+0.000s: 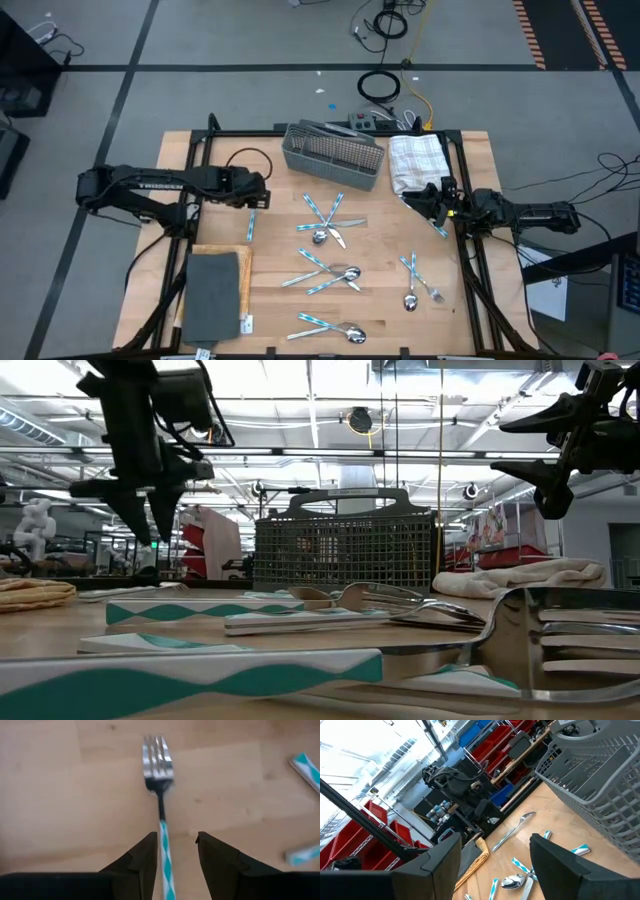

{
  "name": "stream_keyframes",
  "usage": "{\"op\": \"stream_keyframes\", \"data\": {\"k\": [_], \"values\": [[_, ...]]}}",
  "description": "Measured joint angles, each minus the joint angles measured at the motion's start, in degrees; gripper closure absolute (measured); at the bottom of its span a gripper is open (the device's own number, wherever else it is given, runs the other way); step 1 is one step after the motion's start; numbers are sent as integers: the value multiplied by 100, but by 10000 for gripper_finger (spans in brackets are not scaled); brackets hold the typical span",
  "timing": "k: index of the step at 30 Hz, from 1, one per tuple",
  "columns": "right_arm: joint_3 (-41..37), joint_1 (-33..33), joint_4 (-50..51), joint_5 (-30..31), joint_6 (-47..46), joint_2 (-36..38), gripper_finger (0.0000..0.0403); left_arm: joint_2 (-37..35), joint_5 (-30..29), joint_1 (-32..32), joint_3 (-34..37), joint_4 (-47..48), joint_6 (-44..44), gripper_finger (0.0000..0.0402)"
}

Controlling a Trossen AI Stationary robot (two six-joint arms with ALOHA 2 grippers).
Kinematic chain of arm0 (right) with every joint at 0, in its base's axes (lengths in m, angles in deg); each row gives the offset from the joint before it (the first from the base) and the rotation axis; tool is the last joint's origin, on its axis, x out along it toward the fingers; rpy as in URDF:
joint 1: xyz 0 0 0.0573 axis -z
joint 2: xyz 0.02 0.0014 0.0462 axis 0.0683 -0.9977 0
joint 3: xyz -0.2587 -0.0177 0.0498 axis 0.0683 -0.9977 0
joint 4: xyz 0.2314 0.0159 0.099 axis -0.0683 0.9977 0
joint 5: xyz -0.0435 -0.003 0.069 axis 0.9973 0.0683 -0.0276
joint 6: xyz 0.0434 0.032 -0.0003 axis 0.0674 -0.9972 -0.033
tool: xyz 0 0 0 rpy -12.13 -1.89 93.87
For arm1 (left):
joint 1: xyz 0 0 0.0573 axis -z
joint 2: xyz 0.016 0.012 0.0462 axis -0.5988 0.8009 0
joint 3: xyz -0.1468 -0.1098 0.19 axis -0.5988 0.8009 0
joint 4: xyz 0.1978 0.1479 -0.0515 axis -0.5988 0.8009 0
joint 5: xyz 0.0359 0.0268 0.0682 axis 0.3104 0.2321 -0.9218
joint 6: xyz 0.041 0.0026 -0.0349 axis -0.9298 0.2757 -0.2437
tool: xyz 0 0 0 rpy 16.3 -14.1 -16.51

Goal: Sort silverware
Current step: Put the fork into the silverware basket

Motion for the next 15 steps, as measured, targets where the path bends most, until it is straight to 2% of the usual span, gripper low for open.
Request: {"op": "stream_keyframes", "data": {"k": [6,15], "values": [[0,0,-8,7,0,0,181,392,250,-508,97,-453,-654,255],[0,0,-30,4,0,0,181,876,461,-600,102,-625,-847,255]]}}
